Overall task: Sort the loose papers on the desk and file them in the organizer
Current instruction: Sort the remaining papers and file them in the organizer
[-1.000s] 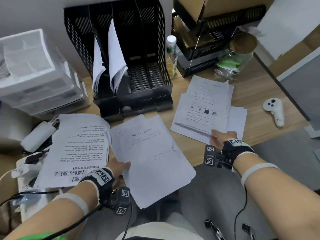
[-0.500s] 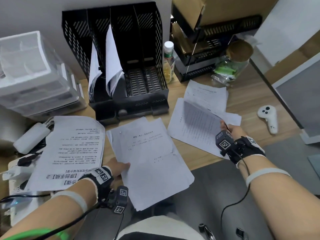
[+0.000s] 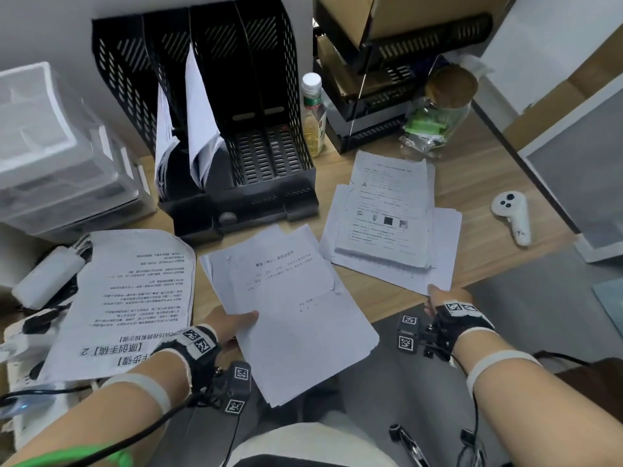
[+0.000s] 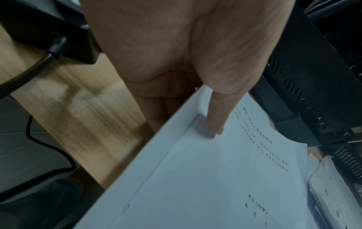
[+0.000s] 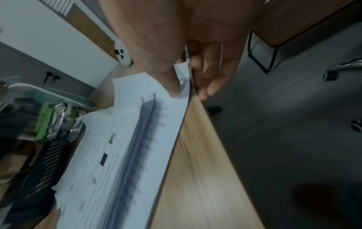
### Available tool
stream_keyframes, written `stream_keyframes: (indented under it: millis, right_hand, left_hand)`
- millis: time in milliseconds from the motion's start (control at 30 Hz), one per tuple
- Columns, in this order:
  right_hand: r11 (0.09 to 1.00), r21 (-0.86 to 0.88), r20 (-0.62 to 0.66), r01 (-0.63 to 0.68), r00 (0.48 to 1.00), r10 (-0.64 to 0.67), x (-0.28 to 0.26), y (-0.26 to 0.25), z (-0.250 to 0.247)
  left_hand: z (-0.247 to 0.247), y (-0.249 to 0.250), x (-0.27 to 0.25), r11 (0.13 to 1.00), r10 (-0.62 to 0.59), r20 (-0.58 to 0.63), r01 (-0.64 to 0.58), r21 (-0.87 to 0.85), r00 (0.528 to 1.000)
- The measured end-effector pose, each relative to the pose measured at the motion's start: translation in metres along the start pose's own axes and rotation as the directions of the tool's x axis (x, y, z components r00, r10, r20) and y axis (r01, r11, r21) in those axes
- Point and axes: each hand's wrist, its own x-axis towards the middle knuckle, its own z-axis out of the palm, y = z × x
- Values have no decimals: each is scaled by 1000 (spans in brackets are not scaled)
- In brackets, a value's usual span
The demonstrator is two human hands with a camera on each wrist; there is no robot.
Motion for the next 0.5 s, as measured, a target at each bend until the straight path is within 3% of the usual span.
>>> stream_keyframes:
  millis: [67,167,233,333,433,500]
  right_hand:
    - [999,49,13,-4,1000,4,-2,0,-3]
    - [970,242,133,20,990,-54,-15,-7,-7]
    - [948,318,236,9,968,-88,-26,-15,-6]
    - [961,276,378,-8,920,-100,-43,-23,-4]
    - [943,332,431,-13,892,-139,-61,-29,-7]
    - [889,459,448,4,863,-235,-74,-36,-10]
  left_hand:
    - [0,2,-6,1000,16,9,-16,-25,1000]
    - [4,9,-11,997,68,72,-65,-36,995]
    - [11,19,-22,994,99,110,-95,-47,989]
    - [20,30,-30,992,111,143,-102,-71,983]
    - [20,35,-27,993,88,126,-77,-86,988]
    - [18,38,-25,995,67,147,-54,-87,987]
